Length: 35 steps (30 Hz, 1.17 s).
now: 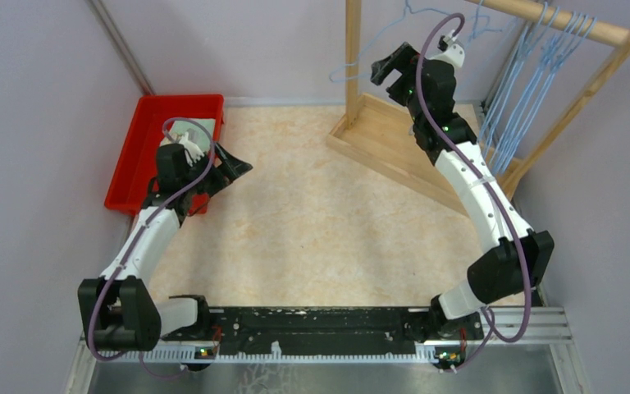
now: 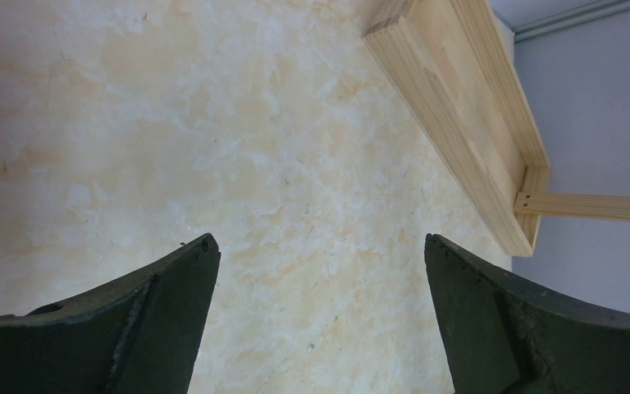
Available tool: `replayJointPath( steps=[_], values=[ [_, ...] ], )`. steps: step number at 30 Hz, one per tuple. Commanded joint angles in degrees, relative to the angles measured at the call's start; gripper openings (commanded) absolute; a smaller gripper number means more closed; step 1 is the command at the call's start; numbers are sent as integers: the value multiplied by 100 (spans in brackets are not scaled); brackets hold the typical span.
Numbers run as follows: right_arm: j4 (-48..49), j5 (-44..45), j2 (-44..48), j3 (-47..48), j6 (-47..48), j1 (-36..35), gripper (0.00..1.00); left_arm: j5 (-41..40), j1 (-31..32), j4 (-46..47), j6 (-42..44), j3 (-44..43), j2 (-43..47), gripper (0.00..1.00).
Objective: Organize the hangers
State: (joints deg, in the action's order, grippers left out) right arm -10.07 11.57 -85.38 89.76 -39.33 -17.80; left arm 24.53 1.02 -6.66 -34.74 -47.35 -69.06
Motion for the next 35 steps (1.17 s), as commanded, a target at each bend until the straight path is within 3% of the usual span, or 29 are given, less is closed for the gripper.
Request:
replayJointPath(
  steps=[1, 9, 14, 20, 26, 35],
  values=[
    [-143, -64, 771, -353, 307, -104, 99, -28, 125, -309, 481, -209, -212, 100],
    [-1033, 402, 1178, -855, 1533, -1167, 99, -767, 837, -757, 1058, -337, -504, 100],
    [-1410, 231, 1361, -1431, 2022, -1739, 99, -1053, 1338, -865, 1232, -421, -699, 100],
    [-1320, -74, 1976, -2436, 2144, -1822, 99, -1246, 1506, -874, 1560, -445, -730, 100],
    [-1333, 363, 2581, -3213, 2335, -1824, 99, -1268, 1515, -902, 1679, -503, -858, 100],
    [-1479, 707, 2777, -3688, 2549, -1824, 99, -1282, 1524, -821, 1787, -566, -964, 100]
  ],
)
